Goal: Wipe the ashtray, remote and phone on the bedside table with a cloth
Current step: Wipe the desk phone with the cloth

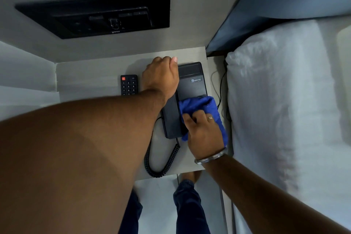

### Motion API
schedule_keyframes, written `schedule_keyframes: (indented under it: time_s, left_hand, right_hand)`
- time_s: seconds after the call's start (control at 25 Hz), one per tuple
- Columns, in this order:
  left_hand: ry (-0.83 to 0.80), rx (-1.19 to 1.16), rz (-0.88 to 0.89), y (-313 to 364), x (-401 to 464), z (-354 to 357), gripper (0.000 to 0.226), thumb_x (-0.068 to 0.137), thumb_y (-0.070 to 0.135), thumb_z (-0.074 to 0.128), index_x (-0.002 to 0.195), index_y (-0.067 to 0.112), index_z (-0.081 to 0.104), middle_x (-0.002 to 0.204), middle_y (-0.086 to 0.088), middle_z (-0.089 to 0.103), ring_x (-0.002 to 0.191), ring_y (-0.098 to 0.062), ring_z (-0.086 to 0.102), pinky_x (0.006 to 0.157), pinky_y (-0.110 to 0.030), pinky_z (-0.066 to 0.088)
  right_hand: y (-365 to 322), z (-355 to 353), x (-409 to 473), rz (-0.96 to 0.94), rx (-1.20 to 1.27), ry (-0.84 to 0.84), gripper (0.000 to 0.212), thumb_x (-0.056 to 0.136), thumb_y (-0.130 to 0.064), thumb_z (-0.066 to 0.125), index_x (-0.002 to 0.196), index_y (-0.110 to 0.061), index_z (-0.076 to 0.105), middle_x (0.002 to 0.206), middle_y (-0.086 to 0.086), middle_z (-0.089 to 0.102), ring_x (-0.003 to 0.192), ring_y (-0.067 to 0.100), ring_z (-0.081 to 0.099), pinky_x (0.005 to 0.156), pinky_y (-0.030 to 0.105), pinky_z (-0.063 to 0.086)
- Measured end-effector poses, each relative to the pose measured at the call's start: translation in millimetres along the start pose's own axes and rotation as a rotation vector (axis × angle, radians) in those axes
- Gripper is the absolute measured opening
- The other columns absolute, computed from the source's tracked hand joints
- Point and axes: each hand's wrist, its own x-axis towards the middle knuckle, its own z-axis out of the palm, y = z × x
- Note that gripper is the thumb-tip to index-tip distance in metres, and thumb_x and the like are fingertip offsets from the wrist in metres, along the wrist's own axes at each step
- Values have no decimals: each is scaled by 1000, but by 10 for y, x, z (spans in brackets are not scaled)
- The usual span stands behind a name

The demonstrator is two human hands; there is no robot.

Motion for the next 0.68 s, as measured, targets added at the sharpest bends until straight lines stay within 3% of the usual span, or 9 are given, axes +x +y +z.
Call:
schedule_keyframes:
  time_s: [0.2,0.36,0.44,0.56,0.68]
  left_hand:
    - [-15,0,-1,11,-3,-31,47,104,38,27,87,9,61,86,-12,62,74,-28,56,62,-35,42]
    - [4,-3,-8,1,-4,-9,47,103,38,27,87,9,61,87,-12,62,73,-25,51,63,-32,35]
    - [9,-6,-7,0,-2,-5,47,103,38,28,88,8,61,88,-13,62,76,-28,54,63,-33,34]
    - [12,7,-7,-2,2,-9,47,104,38,29,91,8,62,91,-14,63,80,-31,57,64,-33,34]
    - [6,15,-2,4,-4,-25,48,104,38,28,92,7,62,91,-14,63,80,-31,57,64,-33,35]
  right_hand:
    - [404,-121,42,-159,-105,11,53,57,-22,81,108,-17,65,84,15,61,65,33,59,54,40,53]
    - [578,-212,-61,180,-13,39,50,69,-3,71,116,-14,62,87,21,59,71,42,57,61,47,52]
    - [552,-200,-132,275,42,89,52,70,6,66,118,-13,62,90,21,58,73,42,56,62,43,49]
    - [303,-128,-155,69,73,75,53,63,3,71,113,-12,64,85,19,59,67,36,56,55,37,48]
    - [107,-28,-143,-68,42,-22,60,55,0,76,112,-14,64,82,16,58,66,34,57,53,40,53]
